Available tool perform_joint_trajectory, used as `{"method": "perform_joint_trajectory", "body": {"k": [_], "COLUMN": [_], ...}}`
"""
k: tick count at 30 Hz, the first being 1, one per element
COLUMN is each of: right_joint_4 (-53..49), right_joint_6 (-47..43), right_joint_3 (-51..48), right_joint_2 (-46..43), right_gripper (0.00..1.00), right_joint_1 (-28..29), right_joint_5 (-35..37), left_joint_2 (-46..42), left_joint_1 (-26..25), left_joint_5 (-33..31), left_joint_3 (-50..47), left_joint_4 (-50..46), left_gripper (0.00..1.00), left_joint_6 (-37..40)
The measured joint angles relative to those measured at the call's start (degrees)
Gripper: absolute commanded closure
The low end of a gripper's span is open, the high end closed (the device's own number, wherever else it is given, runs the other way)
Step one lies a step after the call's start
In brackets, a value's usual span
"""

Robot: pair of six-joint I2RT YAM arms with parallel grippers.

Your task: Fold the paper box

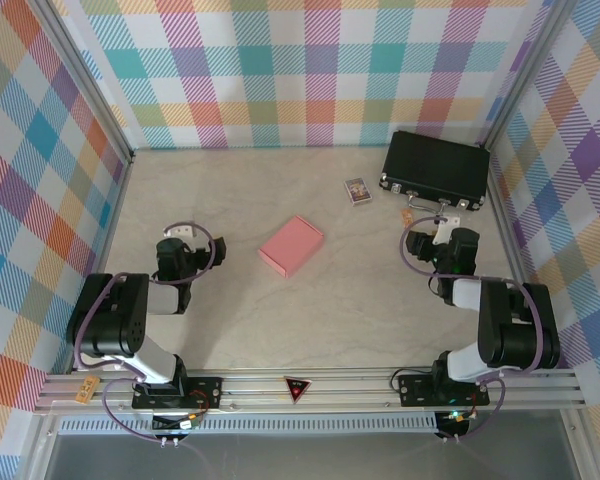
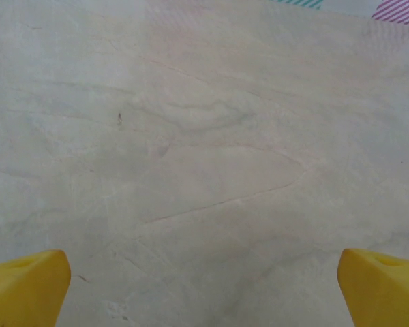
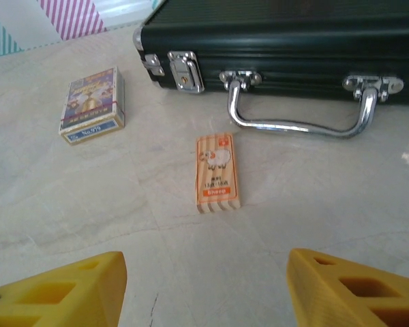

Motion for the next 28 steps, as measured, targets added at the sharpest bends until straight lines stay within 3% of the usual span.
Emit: {"method": "perform_joint_trajectory", "body": {"k": [3,5,28], "right_joint_4": [4.24,4.15,4.39], "right_joint_6": [-1.36,-1.97,-2.58], "right_joint_3": [-0.13,-0.15,-0.15], "right_joint_2": [2.6,3.56,3.82], "right_gripper": [0.32,0.0,0.01], "right_joint_1": [1.9,3.15,4.04], "right_joint_5": [1.36,2.64,5.38], "left_joint_2": [0.85,0.85,0.85], "left_joint_1": [-0.11,-0.46,-0.98], "left_joint_5": [-0.37,-1.33,-2.36], "left_joint_3": [0.02,0.48,1.49], "left_joint_4": [0.63,0.72,0.87], "left_gripper": [0.0,0.0,0.0], "left_joint_6": [0.04,0.22,2.16]}}
